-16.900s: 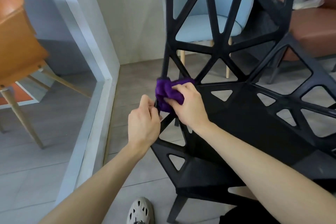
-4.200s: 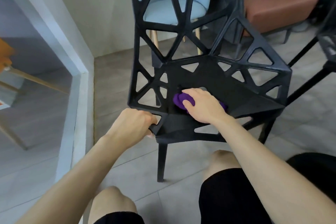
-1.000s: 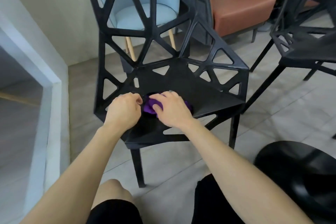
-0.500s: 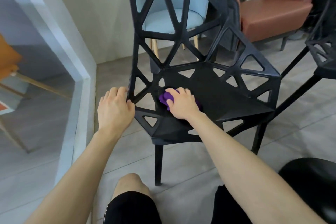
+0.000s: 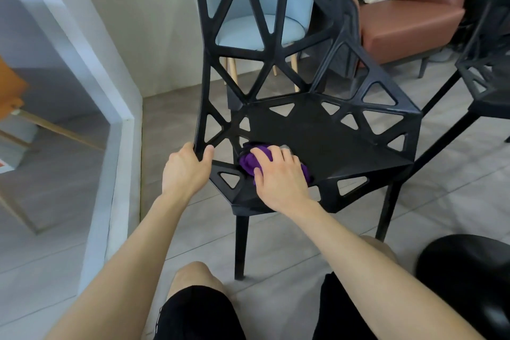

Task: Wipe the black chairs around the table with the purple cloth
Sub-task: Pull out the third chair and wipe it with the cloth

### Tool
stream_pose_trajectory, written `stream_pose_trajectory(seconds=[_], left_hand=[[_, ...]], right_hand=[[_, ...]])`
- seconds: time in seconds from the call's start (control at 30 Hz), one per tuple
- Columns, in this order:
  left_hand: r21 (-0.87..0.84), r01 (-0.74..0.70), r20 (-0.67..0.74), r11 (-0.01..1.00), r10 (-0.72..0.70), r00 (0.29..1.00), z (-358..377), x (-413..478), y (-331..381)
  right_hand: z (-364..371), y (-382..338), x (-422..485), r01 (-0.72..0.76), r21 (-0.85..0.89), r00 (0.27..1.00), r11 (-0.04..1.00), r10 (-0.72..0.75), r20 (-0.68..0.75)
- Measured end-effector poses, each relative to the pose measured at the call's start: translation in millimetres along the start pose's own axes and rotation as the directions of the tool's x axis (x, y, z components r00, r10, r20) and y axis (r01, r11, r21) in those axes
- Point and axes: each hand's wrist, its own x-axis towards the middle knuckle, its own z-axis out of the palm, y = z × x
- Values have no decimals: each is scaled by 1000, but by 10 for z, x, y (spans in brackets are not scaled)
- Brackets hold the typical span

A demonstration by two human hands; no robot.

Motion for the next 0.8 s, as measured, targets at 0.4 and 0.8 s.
stream_pose_trajectory(seconds=[0.4, 0.8], left_hand=[[154, -152, -89, 976, 167, 982, -9, 164, 39], [256, -557, 588, 790, 330, 739, -702, 234, 1169]], right_hand=[[-394, 785, 109, -151, 49, 977, 987, 142, 158], [-1083, 508, 318, -423, 14, 723, 906, 328, 608]])
